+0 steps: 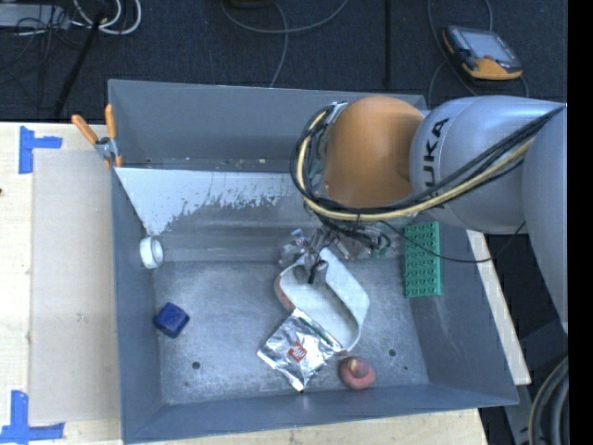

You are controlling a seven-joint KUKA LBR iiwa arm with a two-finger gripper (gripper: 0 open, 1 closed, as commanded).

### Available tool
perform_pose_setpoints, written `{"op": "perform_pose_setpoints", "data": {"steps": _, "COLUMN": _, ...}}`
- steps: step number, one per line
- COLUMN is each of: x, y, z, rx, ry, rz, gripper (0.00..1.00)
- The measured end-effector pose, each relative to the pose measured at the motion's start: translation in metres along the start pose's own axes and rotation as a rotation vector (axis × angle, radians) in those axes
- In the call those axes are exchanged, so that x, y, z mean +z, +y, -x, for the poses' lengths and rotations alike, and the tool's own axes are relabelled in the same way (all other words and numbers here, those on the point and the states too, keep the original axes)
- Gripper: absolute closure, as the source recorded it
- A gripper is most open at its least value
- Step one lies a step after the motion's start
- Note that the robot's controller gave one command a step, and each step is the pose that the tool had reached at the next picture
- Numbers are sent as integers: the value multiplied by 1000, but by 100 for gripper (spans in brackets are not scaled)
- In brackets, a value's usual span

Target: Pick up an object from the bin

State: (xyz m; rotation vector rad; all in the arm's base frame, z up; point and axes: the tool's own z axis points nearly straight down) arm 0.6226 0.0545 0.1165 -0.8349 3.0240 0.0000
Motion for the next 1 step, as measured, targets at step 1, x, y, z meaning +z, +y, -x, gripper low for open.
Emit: {"op": "perform_pose_setpoints", "data": {"steps": 1, "x": -58, "y": 0, "z": 2, "rx": 4, "ry": -3, "rz": -1, "gripper": 100}}
